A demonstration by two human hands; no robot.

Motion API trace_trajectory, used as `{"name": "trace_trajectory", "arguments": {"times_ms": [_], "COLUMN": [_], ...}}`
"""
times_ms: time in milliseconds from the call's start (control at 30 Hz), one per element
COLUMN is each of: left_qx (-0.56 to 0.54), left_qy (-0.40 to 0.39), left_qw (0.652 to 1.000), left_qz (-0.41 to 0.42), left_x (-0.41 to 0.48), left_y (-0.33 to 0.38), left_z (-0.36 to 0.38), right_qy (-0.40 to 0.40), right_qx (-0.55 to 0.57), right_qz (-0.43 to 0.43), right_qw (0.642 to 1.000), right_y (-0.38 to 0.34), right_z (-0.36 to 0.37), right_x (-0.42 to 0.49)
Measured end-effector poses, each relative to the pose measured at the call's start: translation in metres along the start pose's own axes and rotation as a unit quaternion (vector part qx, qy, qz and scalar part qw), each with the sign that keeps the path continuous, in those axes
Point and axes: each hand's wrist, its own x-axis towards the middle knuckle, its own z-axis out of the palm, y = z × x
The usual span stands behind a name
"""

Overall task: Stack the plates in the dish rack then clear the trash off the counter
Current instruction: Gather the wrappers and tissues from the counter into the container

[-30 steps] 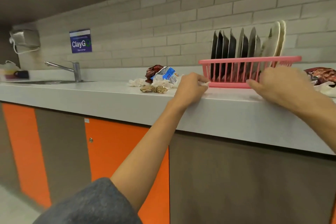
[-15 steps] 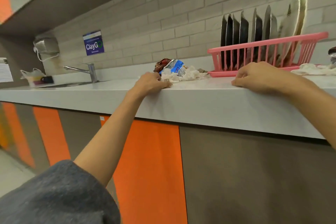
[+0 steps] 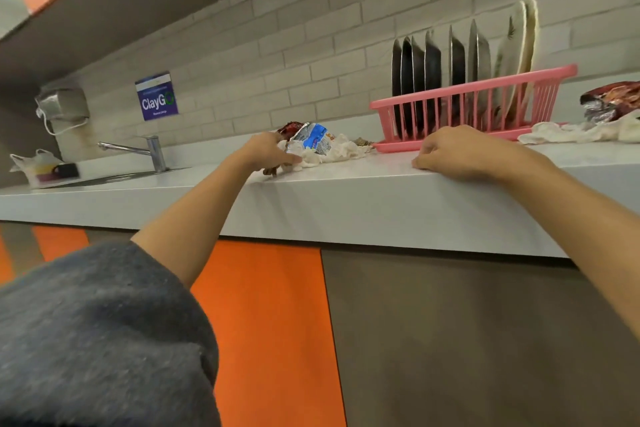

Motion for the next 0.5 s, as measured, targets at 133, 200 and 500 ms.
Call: {"name": "trace_trajectory", "arguments": {"times_ms": [133, 200, 500], "left_qx": [0.012, -0.051, -0.256], "left_qy": [-0.028, 0.001, 0.009], "left_qw": [0.999, 0.998, 0.949], "left_qz": [-0.009, 0.019, 0.186], "left_x": [0.008, 0.011, -0.054], "left_y": [0.002, 0.006, 0.084], "left_z": [0.008, 0.006, -0.002], "right_qy": [-0.003, -0.002, 0.06], "right_qx": [0.002, 0.004, 0.106], "right_qz": [0.001, 0.0, -0.049], "right_qw": [1.0, 1.0, 0.991], "right_y": [-0.001, 0.001, 0.001], "right_z": [0.0, 0.0, -0.005], "right_x": [-0.002, -0.001, -0.014]}}
